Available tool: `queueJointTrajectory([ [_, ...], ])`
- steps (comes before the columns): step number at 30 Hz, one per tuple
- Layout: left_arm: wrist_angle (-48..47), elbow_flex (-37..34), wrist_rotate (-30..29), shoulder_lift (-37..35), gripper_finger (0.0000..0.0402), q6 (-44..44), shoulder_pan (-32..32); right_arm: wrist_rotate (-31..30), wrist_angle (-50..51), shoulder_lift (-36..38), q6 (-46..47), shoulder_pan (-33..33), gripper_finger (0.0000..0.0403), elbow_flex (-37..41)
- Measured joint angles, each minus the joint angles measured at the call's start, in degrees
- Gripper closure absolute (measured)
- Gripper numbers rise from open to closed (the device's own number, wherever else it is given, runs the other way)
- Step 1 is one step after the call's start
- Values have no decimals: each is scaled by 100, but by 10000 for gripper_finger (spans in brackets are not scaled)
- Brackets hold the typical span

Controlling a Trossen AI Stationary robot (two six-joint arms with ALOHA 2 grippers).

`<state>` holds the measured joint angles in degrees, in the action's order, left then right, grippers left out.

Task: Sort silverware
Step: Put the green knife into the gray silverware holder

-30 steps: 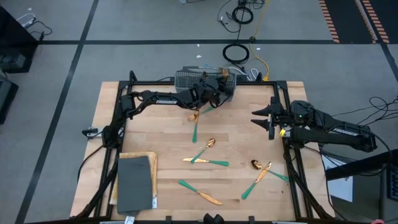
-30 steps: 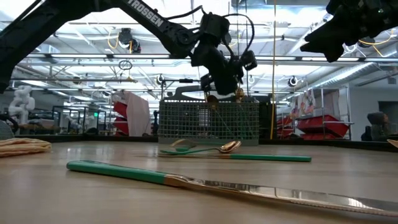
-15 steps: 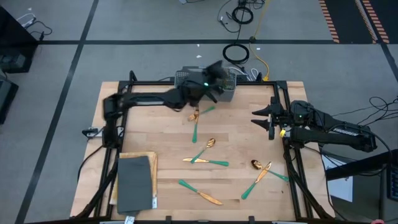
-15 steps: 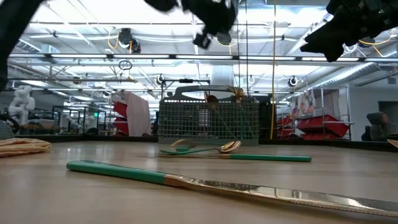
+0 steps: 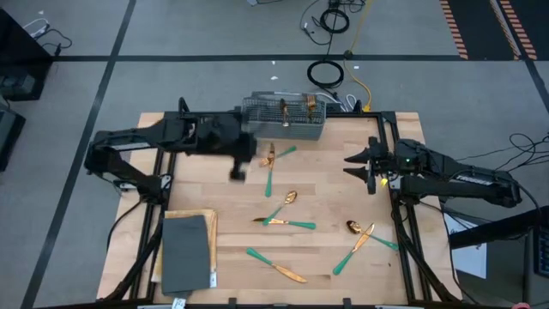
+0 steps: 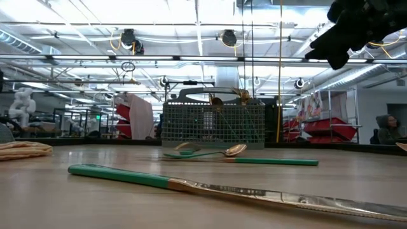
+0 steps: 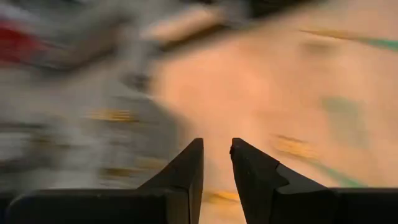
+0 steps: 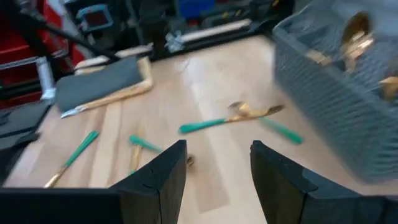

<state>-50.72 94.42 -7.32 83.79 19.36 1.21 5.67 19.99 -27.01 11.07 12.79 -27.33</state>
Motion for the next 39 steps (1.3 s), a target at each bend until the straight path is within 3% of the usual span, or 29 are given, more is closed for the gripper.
queueJointTrajectory([
  [2, -450, -122, 256, 104, 311, -394, -316, 75, 0, -179, 124, -105, 236, 0],
  [7, -1158, -563, -291, 749, 311, -405, -1308, 70, -59, -672, 210, -382, 236, 0],
  [10, -1412, -777, -310, 1246, 311, -469, -1696, 66, -307, -947, 309, -497, 236, 0],
  [18, -1098, -845, 150, 2332, 311, -556, -2255, 13, -863, -1607, 605, -716, 236, 0],
  [22, -1352, -847, 404, 2511, 311, -868, -2433, 33, -1630, -2401, 946, -1157, 236, 0],
  [25, -1556, -847, 404, 2352, 311, -1245, -2556, 39, -2311, -3251, 994, -1788, 236, -199],
  [27, -1549, -847, 403, 2075, 311, -1561, -2630, -295, -2370, -3862, 1056, -2215, 236, -602],
  [33, -1432, -841, -1, 1081, 311, -2104, -3010, -1496, -1089, -5832, 1135, -3116, 236, -2524],
  [39, -1431, -841, -933, 8, 311, -2178, -3458, -1598, 242, -7515, 1547, -3460, 236, -4510],
])
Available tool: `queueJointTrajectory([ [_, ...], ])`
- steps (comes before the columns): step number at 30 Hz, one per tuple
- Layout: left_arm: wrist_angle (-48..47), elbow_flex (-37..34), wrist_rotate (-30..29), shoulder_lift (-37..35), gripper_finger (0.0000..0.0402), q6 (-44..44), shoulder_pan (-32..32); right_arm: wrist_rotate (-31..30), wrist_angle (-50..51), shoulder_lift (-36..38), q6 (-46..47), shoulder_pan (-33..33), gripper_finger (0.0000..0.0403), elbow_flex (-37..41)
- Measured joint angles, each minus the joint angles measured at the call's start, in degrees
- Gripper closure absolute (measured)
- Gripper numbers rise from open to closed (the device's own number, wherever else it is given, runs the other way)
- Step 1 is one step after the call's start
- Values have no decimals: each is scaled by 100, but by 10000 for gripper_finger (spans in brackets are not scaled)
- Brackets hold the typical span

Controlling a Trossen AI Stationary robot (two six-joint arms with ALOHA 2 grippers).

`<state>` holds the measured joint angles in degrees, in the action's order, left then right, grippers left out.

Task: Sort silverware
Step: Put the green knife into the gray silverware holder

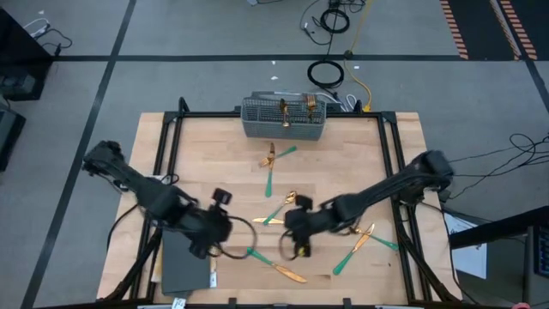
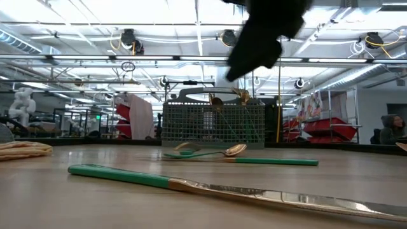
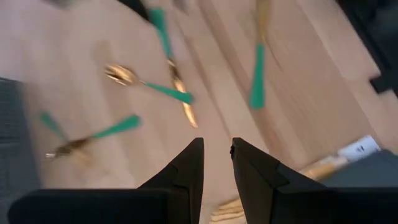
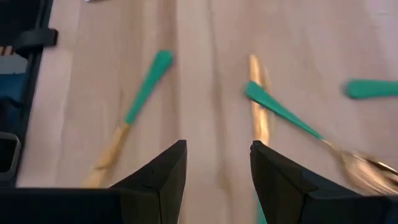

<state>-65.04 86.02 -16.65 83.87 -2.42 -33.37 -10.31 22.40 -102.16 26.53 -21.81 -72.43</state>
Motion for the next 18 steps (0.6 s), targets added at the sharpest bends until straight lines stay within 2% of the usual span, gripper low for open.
queueJointTrajectory([
  [7, 0, 0, -816, -1023, 311, -313, -396, 20, 744, -1562, 262, -225, 236, -1831],
  [12, 1, 0, -1221, -1532, 311, -265, -566, -10, 1166, -2232, 693, -278, 236, -2695],
  [18, -19, 0, -1370, -1825, 311, -123, -579, -15, 1797, -2944, 1068, -281, 236, -3620],
])
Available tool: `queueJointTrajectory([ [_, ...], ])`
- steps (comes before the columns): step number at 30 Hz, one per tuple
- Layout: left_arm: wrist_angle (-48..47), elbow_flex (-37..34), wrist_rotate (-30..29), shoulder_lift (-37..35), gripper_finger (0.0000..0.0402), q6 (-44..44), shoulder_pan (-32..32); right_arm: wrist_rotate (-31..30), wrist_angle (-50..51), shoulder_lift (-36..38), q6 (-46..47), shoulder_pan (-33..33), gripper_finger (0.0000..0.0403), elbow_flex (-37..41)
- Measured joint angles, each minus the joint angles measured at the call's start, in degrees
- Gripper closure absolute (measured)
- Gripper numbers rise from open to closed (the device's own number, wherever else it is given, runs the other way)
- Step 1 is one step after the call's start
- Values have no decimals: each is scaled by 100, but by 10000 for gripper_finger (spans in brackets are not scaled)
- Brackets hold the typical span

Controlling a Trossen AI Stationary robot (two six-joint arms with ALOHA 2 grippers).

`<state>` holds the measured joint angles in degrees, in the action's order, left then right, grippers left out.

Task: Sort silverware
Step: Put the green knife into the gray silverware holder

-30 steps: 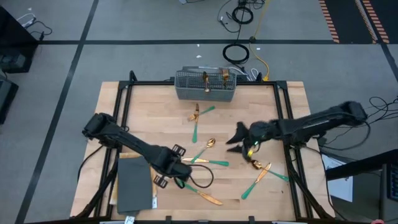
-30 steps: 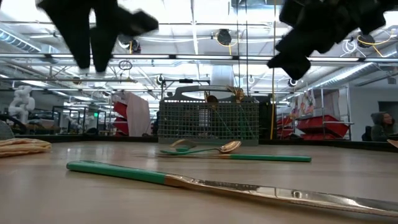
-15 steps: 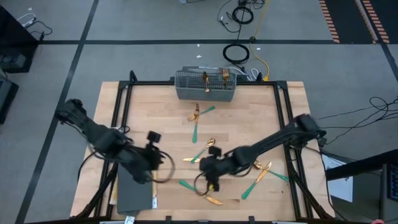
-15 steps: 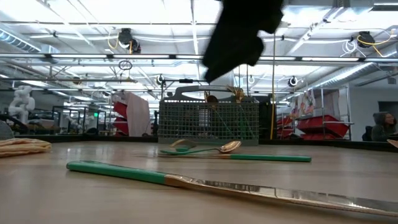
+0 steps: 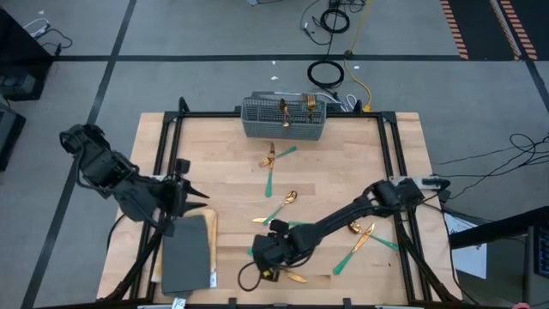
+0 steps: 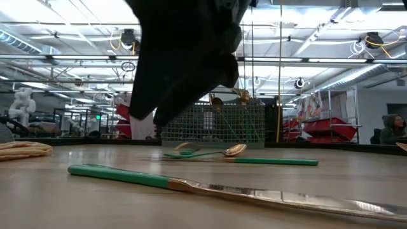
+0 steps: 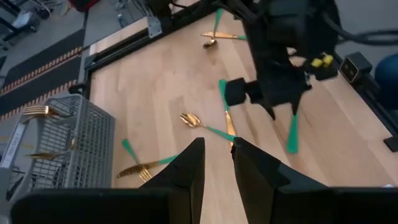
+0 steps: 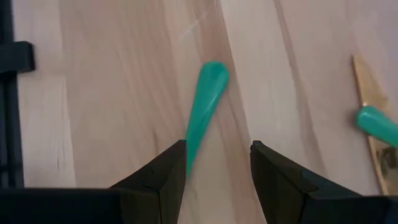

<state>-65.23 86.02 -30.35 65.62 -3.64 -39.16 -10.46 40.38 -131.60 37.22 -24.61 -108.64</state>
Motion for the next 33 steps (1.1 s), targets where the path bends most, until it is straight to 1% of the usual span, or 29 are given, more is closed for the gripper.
queueJointTrajectory([
  [6, -104, 0, 2, -80, 311, 142, -33, -3, 1079, -627, 480, 1, 236, -902],
  [9, -205, 0, 5, -87, 311, 138, -37, 37, 1272, -784, 692, -44, 236, -1103],
  [13, -337, 0, 100, -91, 311, 106, -36, 69, 1184, -812, 900, -149, 236, -1109],
  [17, -348, 0, 152, -89, 311, 98, -37, 45, 1061, -769, 918, -257, 236, -1117],
  [20, -348, 0, 155, -91, 311, 94, -35, 41, 1196, -768, 918, -291, 236, -1185],
  [24, -335, -2, 160, -91, 311, 93, -37, 182, 1437, -861, 957, -287, 236, -1181],
  [28, -330, -4, 160, -90, 311, 63, -37, 203, 1370, -940, 788, -284, 236, -1176],
  [33, -360, -4, 160, -91, 311, -17, -37, 462, 1373, -1080, 575, -255, 236, -1198],
])
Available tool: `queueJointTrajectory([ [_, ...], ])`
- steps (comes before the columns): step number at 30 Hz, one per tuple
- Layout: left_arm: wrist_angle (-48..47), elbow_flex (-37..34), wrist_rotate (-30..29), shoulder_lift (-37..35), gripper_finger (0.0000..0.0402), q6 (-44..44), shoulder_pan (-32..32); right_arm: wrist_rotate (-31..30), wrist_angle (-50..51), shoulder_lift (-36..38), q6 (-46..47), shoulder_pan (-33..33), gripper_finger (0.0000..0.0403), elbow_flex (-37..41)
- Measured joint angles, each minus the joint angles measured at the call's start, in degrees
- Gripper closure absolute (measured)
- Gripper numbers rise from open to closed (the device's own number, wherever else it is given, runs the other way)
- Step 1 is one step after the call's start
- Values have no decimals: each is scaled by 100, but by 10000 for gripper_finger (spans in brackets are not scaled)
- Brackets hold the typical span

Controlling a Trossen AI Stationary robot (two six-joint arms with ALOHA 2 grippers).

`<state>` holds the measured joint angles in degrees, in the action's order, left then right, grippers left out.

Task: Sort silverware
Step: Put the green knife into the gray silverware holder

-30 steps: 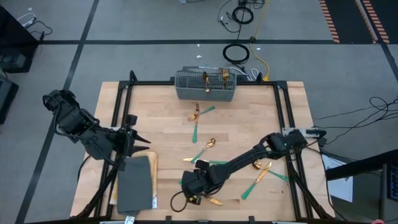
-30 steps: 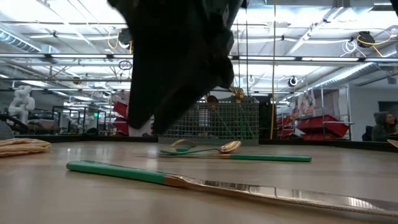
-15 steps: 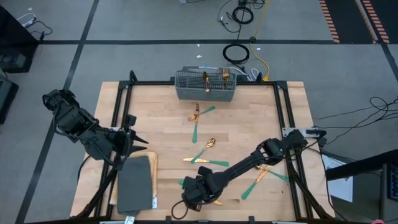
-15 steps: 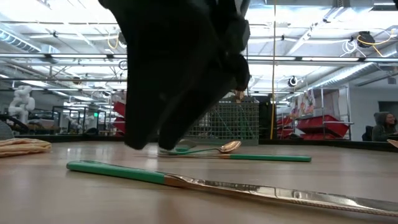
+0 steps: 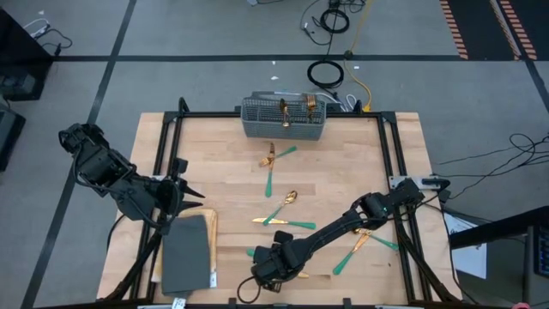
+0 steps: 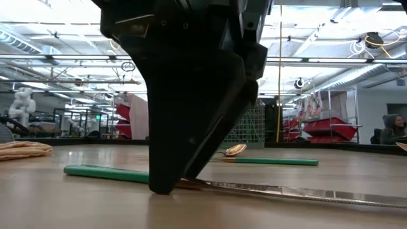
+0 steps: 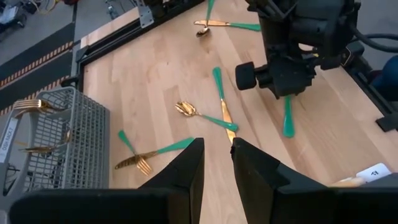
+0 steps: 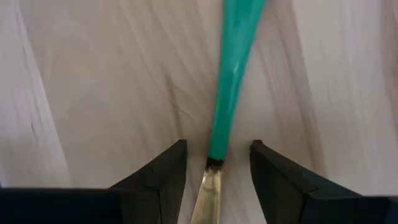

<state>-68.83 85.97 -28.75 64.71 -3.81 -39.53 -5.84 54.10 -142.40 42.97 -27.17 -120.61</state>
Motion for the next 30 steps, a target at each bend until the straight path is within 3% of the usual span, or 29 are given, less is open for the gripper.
queueJointTrajectory([
  [13, -113, -4, 0, 2, 311, -10, 1, 328, 378, -191, -984, 285, 246, -10],
  [19, -117, -4, 0, 2, 311, -7, 0, 870, 416, -187, -1200, 600, 268, 4],
  [30, -438, -4, 0, 2, 311, -22, 0, 474, 205, -215, -991, 499, 325, 17],
])
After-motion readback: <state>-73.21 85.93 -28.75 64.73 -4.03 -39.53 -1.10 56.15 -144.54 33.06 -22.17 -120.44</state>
